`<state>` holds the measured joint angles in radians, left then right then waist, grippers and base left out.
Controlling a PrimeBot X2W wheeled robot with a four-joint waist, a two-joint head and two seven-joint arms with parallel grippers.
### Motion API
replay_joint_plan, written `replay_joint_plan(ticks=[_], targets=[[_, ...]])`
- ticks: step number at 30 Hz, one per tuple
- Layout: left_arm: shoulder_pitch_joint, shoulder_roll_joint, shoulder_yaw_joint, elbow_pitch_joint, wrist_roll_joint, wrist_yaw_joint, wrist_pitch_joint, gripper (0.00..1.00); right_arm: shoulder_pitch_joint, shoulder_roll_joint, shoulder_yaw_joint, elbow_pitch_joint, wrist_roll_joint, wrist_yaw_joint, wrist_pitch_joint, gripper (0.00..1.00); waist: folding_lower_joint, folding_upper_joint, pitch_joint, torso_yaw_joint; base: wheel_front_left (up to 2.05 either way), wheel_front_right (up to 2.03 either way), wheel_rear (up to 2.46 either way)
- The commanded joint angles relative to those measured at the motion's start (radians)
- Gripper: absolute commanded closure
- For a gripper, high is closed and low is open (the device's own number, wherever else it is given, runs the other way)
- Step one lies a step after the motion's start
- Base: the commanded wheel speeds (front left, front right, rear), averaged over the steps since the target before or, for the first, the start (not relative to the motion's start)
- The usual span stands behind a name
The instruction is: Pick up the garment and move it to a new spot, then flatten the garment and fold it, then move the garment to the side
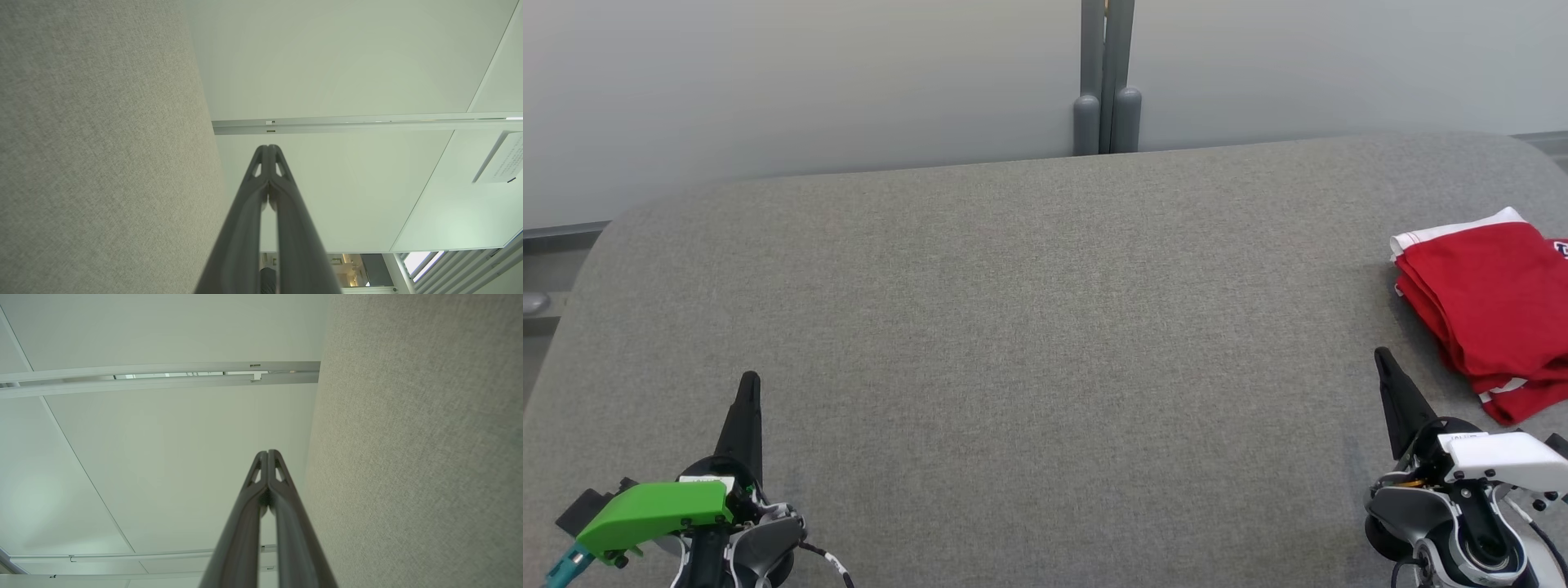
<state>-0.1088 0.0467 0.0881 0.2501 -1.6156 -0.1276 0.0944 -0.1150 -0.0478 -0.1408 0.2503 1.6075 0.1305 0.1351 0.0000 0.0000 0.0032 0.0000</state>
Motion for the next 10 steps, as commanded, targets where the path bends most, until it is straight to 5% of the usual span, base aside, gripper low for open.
replay_joint_plan(ticks=[1, 10], targets=[[-0.01, 0.007, 0.002, -0.003, 0.0, -0.007, 0.0, 1.0, 0.009, -0.005, -0.001, -0.006, 0.004, 0.0, 0.004, 1.0, 0.0, 0.0, 0.0, 0.0, 0.0, 0.0, 0.0], [-0.01, 0.007, 0.002, -0.003, 0.0, -0.007, 0.0, 1.0, 0.009, -0.005, -0.001, -0.006, 0.004, 0.0, 0.004, 1.0, 0.0, 0.0, 0.0, 0.0, 0.0, 0.0, 0.0]])
